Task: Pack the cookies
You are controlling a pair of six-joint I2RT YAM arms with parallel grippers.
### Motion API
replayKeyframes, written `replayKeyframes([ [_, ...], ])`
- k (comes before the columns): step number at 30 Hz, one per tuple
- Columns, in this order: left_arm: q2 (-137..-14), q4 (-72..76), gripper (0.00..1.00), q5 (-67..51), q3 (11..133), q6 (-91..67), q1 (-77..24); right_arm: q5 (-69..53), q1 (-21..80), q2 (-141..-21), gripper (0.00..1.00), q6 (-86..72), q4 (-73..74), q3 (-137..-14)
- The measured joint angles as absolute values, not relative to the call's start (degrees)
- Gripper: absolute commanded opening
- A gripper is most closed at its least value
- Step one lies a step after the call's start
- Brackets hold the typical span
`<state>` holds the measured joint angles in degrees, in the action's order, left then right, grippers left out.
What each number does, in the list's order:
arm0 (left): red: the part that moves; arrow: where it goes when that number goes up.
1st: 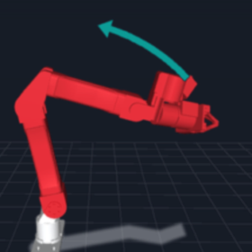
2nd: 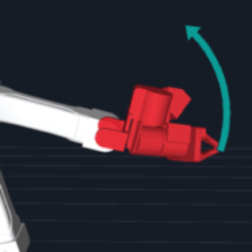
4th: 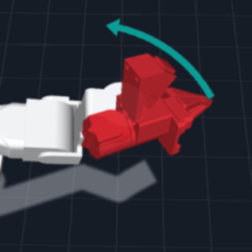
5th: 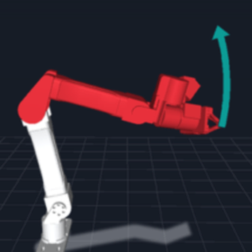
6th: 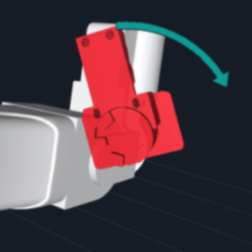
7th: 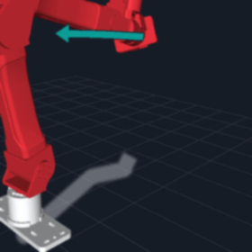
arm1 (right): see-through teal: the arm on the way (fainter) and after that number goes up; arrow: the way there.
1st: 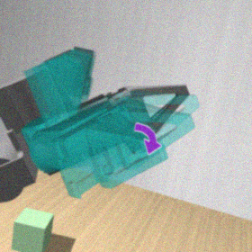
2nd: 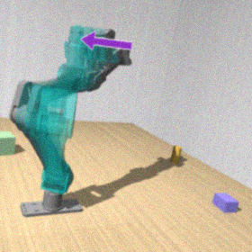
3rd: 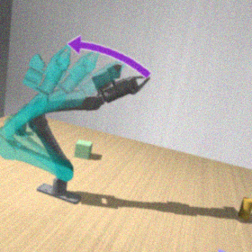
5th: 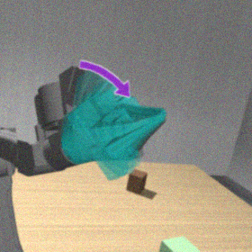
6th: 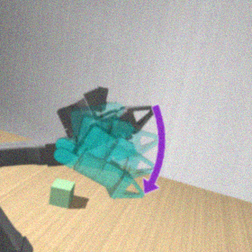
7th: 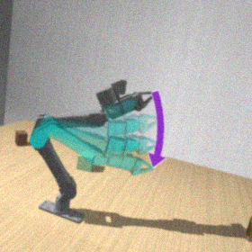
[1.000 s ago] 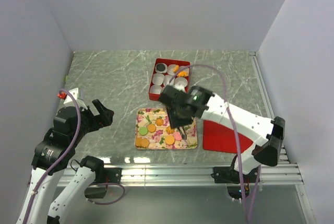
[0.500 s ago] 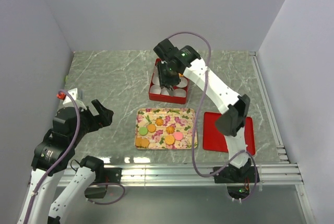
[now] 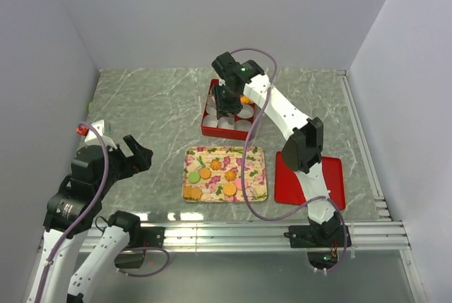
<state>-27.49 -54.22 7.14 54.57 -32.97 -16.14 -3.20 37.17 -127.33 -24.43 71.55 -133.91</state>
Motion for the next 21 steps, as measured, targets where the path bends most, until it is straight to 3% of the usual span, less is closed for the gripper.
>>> replayKeyframes([
  [21, -29.1, -53.8, 0.99, 5.8, 54.5, -32.1, -14.7, -8.2, 33.3, -132.6, 0.52, -24.3, 66.9, -135.3],
])
